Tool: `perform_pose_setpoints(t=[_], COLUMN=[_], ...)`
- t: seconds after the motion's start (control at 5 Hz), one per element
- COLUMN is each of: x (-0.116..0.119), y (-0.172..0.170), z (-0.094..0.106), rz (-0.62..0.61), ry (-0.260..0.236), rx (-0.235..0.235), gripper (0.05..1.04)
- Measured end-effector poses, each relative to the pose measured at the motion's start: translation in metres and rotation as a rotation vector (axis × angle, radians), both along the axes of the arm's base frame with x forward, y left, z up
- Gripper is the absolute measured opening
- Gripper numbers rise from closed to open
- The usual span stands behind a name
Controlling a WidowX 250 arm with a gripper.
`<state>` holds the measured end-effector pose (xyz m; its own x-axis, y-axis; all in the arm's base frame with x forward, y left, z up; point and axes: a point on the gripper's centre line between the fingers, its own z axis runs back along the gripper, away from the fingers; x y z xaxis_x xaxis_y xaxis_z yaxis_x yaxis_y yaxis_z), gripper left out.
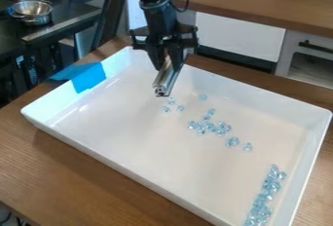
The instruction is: Sweep into pile
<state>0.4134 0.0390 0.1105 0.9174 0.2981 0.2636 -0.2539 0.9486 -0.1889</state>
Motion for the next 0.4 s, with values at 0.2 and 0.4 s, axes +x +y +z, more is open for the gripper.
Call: perform_pose_setpoints(t=[0.2, 0.4], x=[0.006, 0.000], y=[0.011, 0.023], z=[-0.014, -0.023], rz=[-0.005, -0.015], ry=[-0.012, -0.003], rx=[0.053, 0.092], gripper=[0.336, 0.336])
